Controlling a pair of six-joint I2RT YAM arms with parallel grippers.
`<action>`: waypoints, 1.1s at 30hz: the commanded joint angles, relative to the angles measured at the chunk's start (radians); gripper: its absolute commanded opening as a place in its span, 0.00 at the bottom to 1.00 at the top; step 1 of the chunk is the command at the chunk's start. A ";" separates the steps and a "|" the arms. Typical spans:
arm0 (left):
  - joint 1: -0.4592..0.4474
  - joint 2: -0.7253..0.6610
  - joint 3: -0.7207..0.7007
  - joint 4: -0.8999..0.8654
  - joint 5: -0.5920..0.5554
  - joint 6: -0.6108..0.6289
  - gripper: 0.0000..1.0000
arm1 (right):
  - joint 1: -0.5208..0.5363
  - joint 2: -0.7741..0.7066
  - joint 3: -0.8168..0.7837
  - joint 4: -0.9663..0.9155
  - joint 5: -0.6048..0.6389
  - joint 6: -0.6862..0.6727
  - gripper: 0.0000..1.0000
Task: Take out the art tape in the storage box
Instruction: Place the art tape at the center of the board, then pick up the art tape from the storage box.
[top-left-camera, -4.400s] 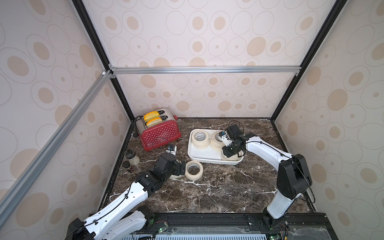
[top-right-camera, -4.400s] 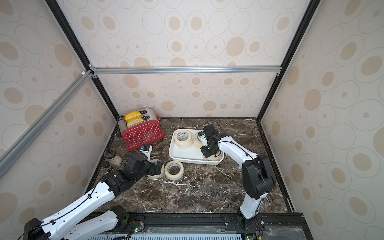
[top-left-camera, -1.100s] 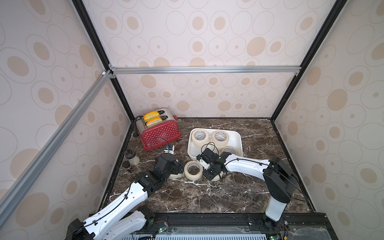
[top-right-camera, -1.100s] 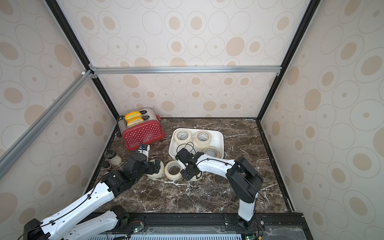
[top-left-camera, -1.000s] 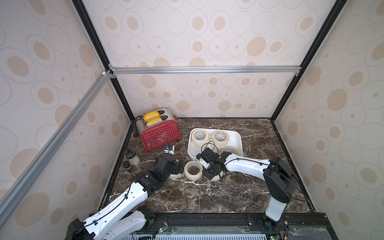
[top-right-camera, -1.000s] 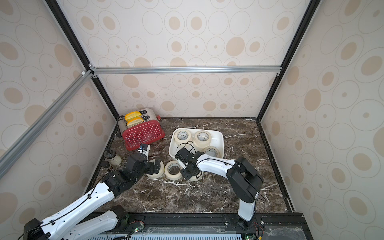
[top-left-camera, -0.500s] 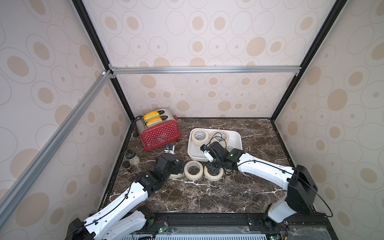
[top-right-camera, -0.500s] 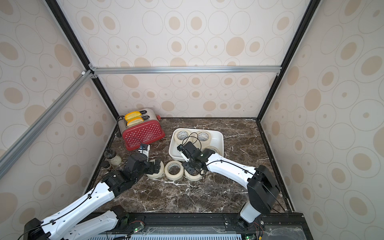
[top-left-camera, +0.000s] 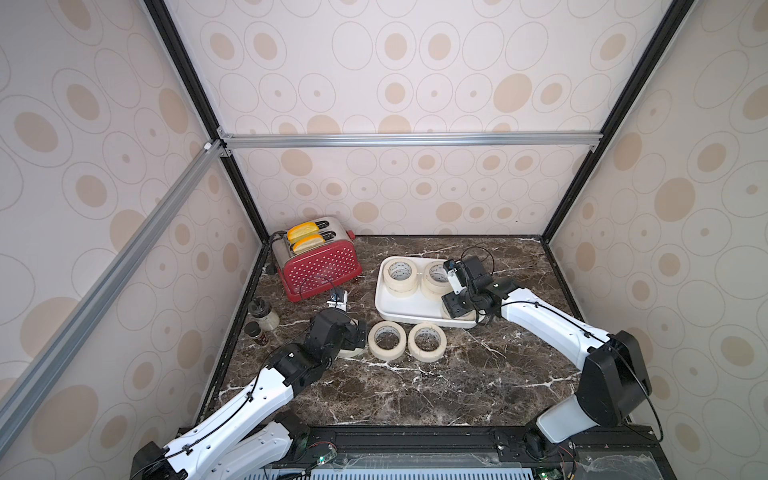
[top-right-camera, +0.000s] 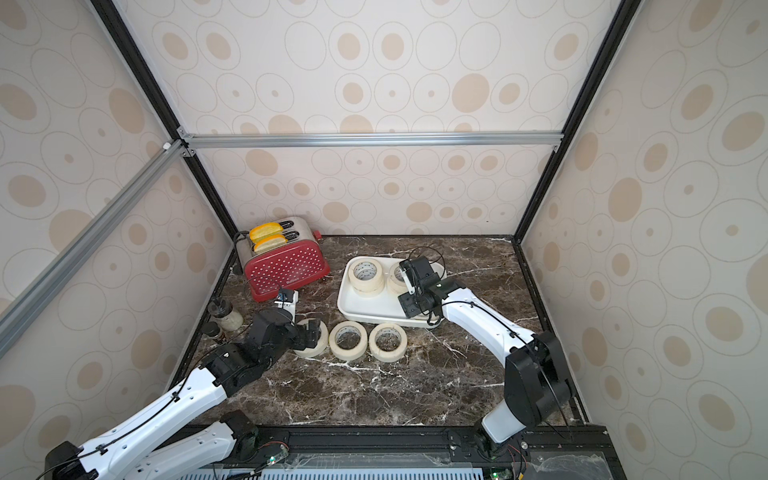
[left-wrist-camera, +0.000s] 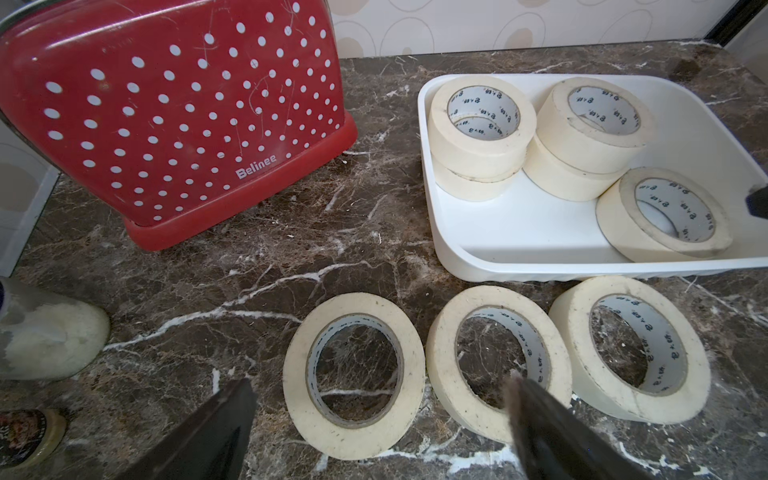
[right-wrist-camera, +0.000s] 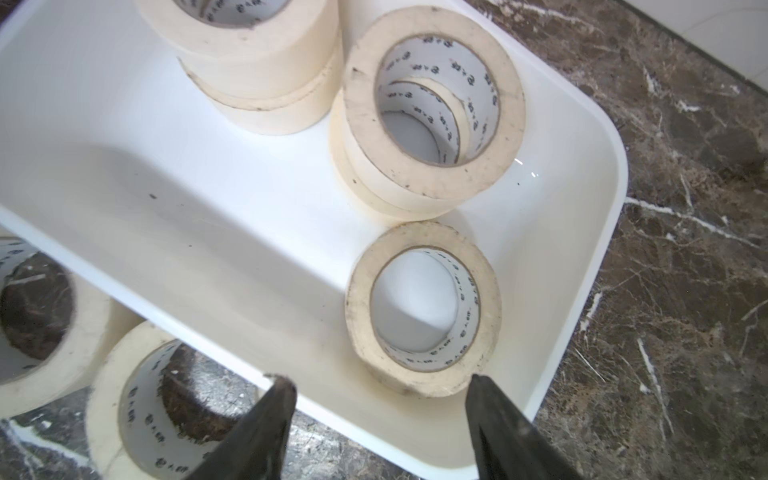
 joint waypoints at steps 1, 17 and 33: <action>-0.002 -0.013 0.000 -0.001 -0.002 0.009 0.99 | -0.024 0.053 0.027 -0.014 -0.025 0.008 0.70; -0.003 -0.015 -0.007 -0.005 -0.008 0.010 0.99 | -0.086 0.266 0.089 0.030 -0.189 0.080 0.68; -0.002 0.006 -0.005 -0.004 -0.005 0.009 0.99 | -0.085 0.324 0.090 0.032 -0.203 0.085 0.31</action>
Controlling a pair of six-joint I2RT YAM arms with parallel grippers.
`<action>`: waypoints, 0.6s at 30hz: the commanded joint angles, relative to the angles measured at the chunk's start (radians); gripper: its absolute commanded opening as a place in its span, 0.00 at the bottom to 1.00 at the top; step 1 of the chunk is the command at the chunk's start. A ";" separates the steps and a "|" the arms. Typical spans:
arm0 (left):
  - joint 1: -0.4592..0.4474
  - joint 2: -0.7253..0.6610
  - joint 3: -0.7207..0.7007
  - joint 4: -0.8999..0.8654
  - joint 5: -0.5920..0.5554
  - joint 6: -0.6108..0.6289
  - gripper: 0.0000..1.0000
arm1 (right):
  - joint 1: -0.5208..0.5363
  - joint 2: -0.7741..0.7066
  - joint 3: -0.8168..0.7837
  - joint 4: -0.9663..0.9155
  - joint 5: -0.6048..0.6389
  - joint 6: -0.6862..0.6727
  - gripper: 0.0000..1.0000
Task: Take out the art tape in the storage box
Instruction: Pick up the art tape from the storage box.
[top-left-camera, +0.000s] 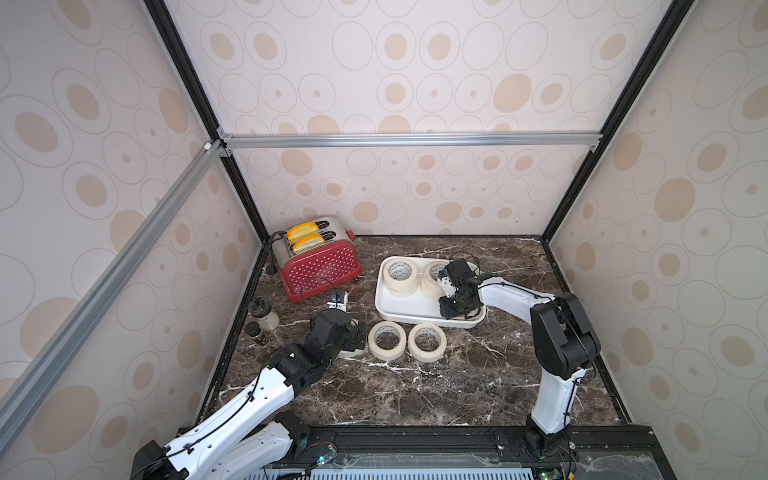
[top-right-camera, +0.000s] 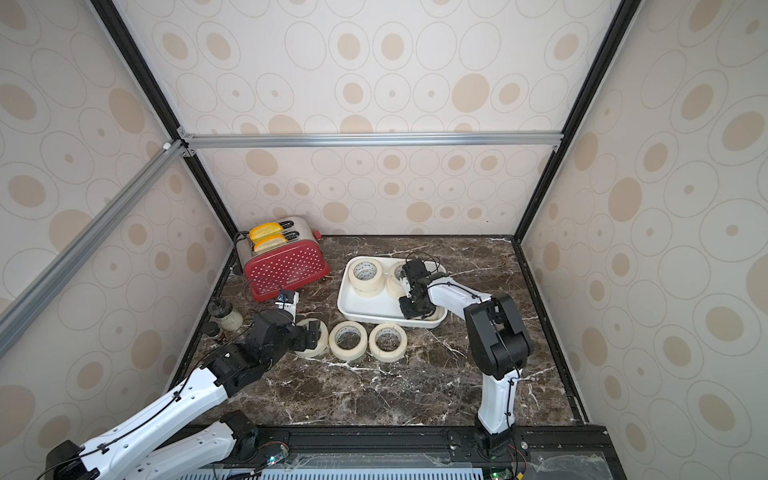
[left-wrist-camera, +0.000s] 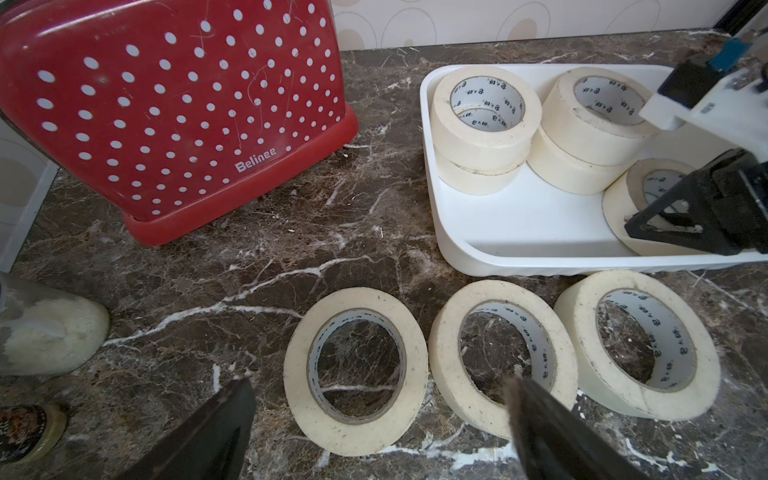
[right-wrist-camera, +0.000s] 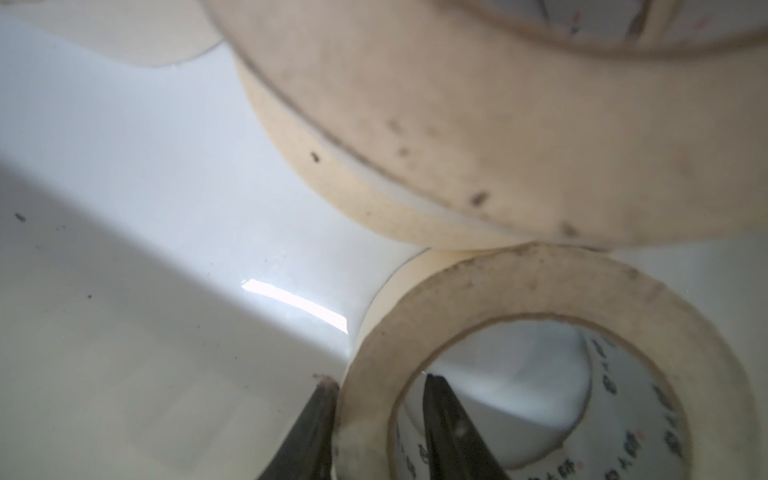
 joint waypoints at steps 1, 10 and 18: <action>-0.002 0.004 0.004 -0.003 -0.002 0.009 0.99 | -0.006 -0.008 0.009 -0.016 0.011 0.004 0.29; -0.002 0.024 0.011 -0.007 -0.006 0.006 0.99 | -0.004 -0.087 -0.010 -0.027 0.013 0.000 0.20; -0.003 0.033 0.018 -0.007 -0.001 0.006 0.99 | 0.000 -0.186 -0.026 -0.050 0.013 -0.001 0.19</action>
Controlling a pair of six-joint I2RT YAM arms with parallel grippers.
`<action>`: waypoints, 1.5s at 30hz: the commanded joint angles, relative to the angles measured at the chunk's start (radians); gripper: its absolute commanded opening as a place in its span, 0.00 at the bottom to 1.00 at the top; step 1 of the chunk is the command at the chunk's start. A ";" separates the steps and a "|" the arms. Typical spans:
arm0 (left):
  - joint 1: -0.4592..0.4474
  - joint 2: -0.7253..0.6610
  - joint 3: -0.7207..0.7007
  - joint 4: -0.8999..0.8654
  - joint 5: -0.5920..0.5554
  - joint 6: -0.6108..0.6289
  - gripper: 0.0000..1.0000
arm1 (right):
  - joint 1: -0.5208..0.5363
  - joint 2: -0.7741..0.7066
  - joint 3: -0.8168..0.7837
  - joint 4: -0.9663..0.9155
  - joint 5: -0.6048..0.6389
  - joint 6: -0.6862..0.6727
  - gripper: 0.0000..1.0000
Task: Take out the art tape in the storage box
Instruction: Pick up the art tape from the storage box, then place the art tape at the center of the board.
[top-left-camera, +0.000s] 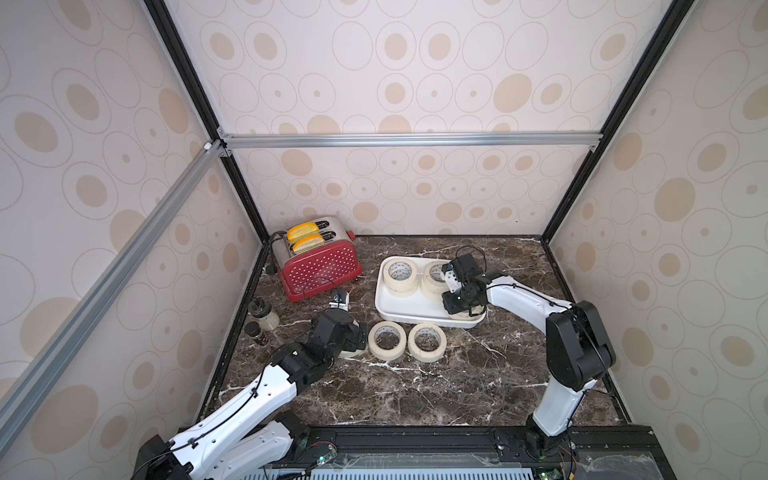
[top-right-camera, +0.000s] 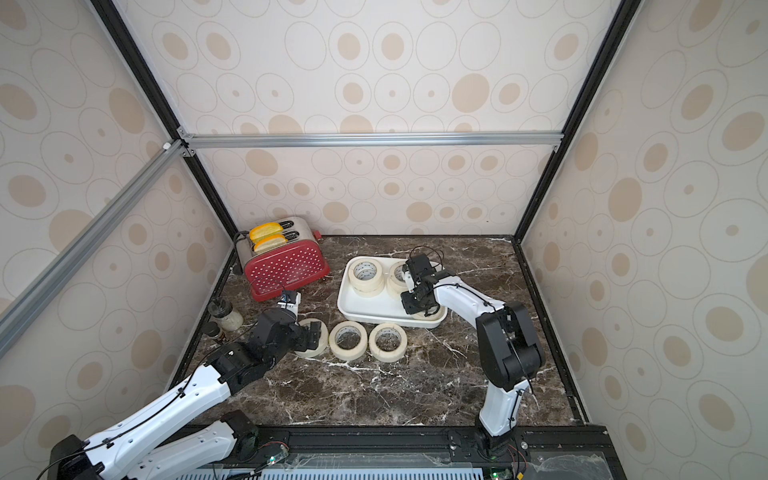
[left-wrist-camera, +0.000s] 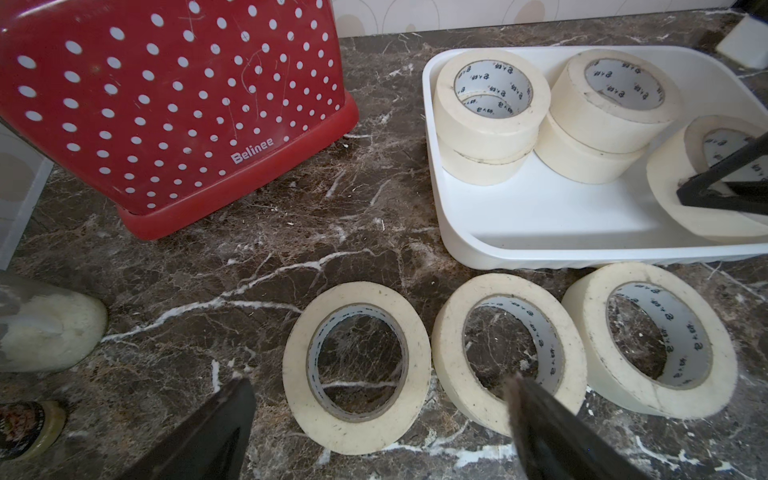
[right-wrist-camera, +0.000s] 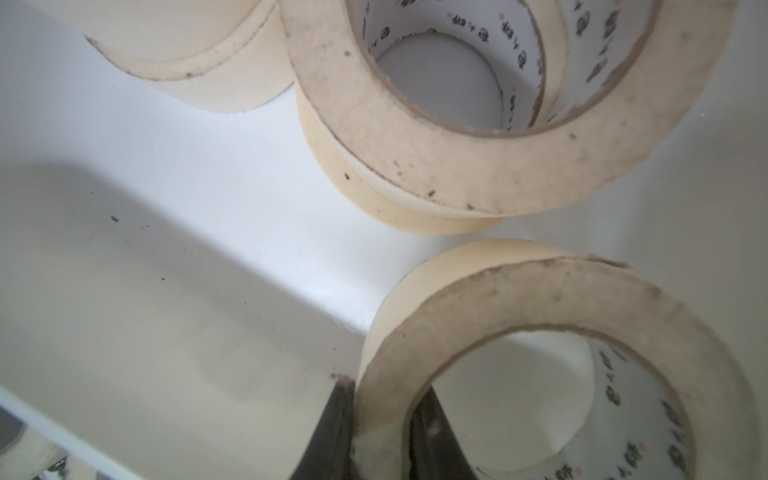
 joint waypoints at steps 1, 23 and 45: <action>-0.002 0.008 0.017 -0.006 -0.002 0.005 0.99 | 0.001 -0.079 -0.019 -0.022 0.009 0.003 0.19; -0.002 0.068 0.040 0.008 0.018 0.008 0.99 | 0.028 -0.424 -0.151 -0.108 -0.022 0.042 0.19; -0.001 0.058 0.041 -0.006 -0.003 0.011 0.99 | 0.208 -0.499 -0.350 -0.100 -0.046 0.157 0.18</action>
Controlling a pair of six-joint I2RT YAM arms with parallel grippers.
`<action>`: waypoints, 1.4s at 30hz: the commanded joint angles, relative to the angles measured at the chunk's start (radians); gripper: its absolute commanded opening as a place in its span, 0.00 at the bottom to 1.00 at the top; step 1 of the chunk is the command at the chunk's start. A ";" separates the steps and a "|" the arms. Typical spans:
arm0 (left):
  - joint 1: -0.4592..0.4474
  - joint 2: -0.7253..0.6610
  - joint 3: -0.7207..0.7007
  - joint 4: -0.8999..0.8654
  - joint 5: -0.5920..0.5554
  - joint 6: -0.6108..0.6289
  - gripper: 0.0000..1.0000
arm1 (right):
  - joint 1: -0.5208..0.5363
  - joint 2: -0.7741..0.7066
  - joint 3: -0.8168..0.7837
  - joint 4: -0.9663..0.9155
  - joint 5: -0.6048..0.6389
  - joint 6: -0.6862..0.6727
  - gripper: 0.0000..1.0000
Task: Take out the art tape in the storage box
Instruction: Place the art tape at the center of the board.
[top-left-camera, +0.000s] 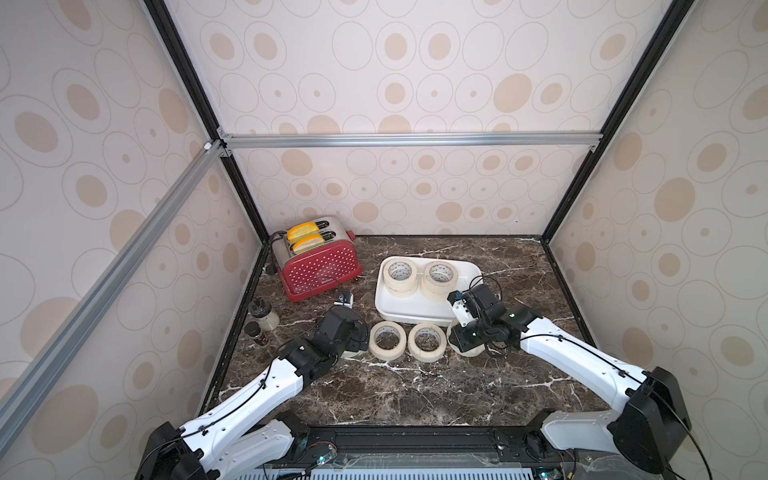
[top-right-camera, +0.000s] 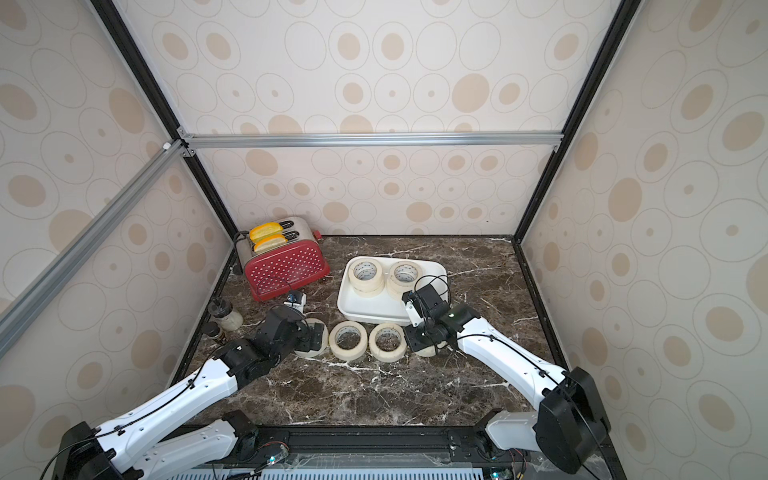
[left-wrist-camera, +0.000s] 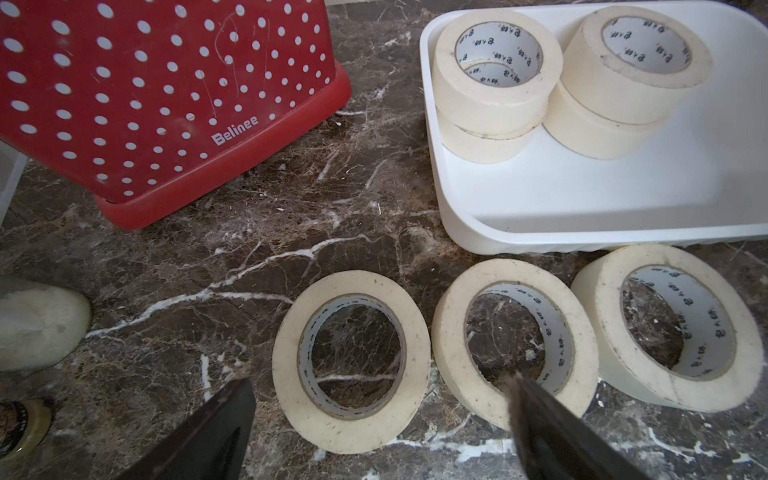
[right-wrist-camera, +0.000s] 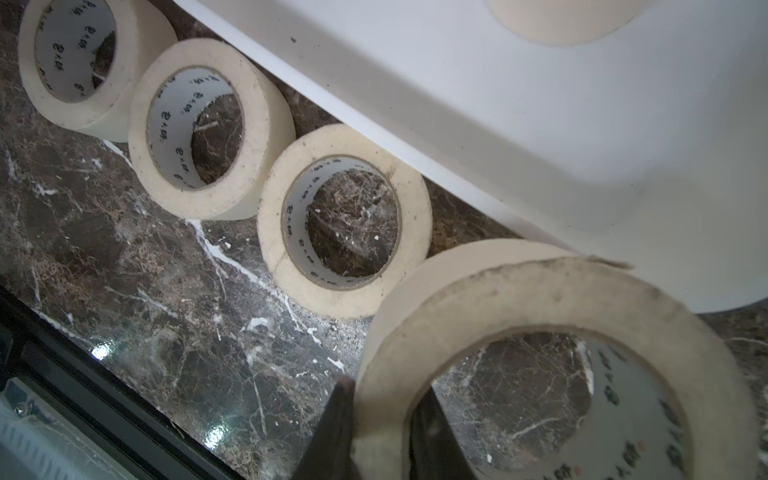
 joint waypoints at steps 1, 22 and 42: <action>-0.002 -0.008 0.032 -0.006 -0.019 0.011 0.99 | 0.022 -0.016 -0.022 0.027 -0.004 0.037 0.18; -0.001 -0.003 0.040 -0.019 -0.020 0.010 0.99 | 0.027 0.078 -0.090 0.093 0.097 0.017 0.18; -0.002 0.000 0.053 -0.032 -0.009 0.010 0.99 | 0.007 0.233 -0.064 0.192 0.167 -0.036 0.19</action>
